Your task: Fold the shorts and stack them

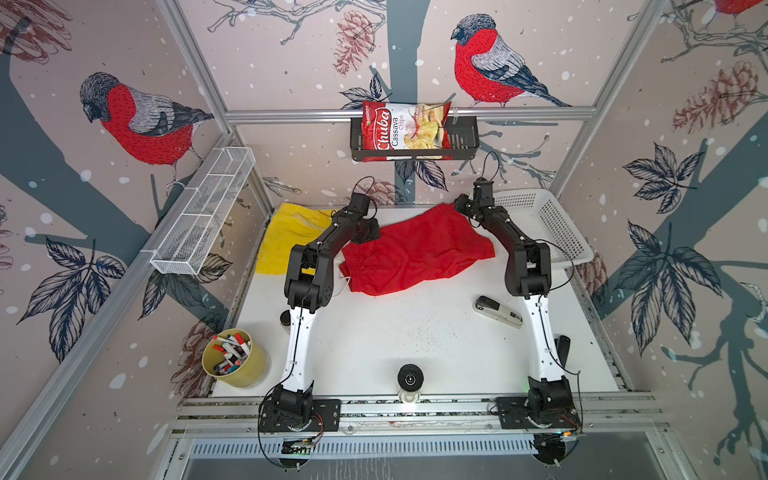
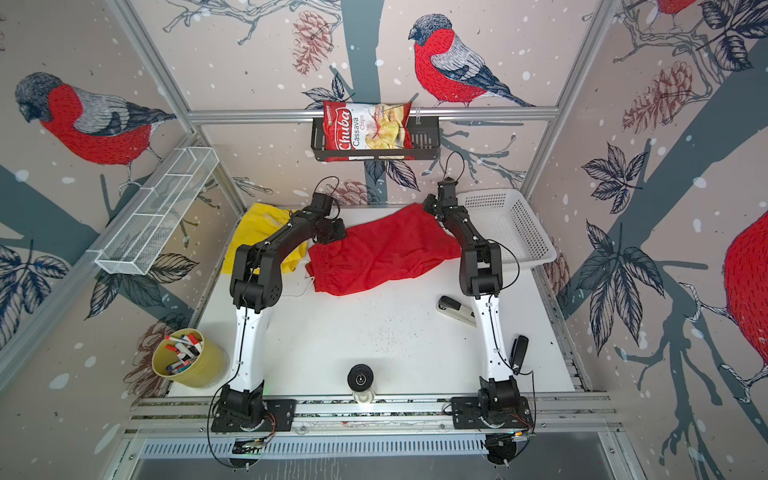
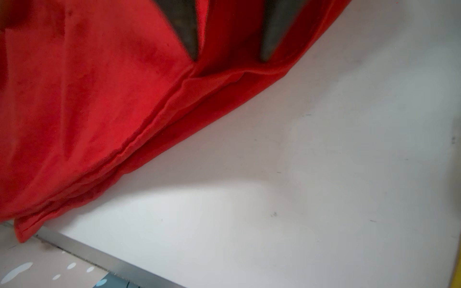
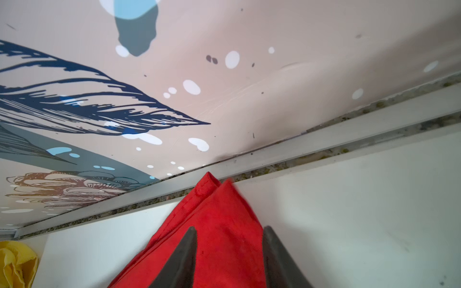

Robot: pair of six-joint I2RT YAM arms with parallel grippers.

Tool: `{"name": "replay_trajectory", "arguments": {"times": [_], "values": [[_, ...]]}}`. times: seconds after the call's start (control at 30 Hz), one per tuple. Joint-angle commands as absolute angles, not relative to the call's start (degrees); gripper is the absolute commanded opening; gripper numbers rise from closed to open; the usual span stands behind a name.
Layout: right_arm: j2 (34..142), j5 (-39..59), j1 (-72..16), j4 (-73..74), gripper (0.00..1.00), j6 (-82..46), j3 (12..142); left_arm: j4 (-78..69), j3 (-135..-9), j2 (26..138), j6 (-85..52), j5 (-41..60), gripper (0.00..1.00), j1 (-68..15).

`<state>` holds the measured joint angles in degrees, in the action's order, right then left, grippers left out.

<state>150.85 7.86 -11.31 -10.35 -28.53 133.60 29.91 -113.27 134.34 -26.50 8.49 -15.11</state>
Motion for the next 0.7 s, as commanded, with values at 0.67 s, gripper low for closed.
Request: {"name": "replay_trajectory", "arguments": {"times": [0.67], "values": [[115.51, -7.78, -44.89, -9.81, 0.62, -10.22, 94.85, 17.37, -58.49, 89.12, -35.11, -5.21, 0.51, -13.89]]}}
